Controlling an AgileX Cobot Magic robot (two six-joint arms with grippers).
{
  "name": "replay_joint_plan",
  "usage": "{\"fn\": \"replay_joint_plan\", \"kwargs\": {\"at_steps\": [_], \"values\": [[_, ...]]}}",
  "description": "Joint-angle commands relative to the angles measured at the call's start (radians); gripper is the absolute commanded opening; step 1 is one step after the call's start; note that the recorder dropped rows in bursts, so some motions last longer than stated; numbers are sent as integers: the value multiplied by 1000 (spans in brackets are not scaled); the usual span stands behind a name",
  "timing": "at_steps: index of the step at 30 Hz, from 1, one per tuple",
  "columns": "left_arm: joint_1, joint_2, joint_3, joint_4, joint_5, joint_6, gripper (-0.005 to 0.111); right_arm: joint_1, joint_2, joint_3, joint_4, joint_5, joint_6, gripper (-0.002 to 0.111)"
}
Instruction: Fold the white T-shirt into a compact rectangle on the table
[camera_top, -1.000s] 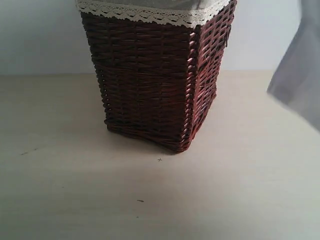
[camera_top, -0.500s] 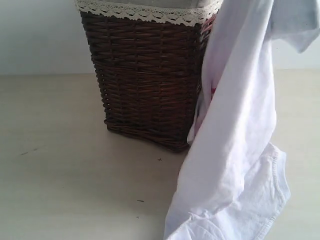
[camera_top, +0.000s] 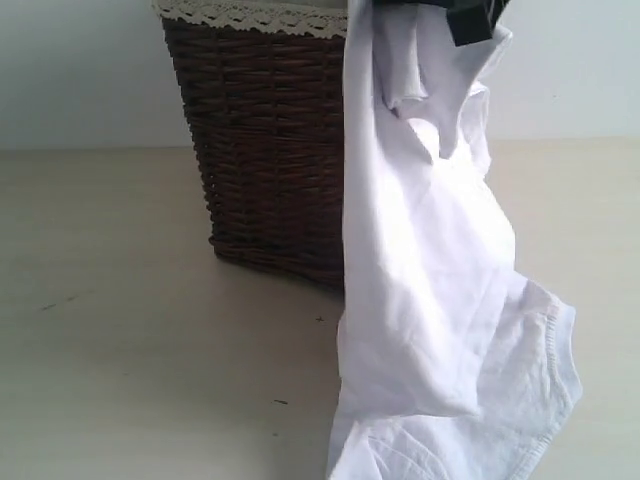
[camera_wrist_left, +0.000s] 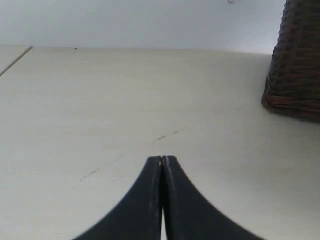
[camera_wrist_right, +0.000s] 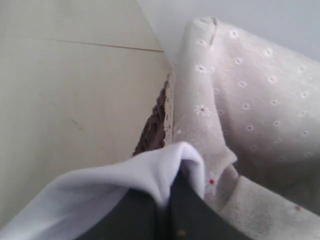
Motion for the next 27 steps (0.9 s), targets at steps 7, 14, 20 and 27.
{"fn": "replay_joint_plan", "kwargs": {"at_steps": [7, 14, 20, 27], "values": [[0, -6, -4, 1, -7, 3, 0, 0, 42, 6, 15, -536, 11, 0], [0, -6, -4, 1, -7, 3, 0, 0, -7, 6, 15, -711, 149, 0], [0, -6, -4, 1, -7, 3, 0, 0, -133, 6, -176, -732, 168, 0], [0, -6, -4, 1, -7, 3, 0, 0, -194, 6, -397, -543, 459, 0]]}}
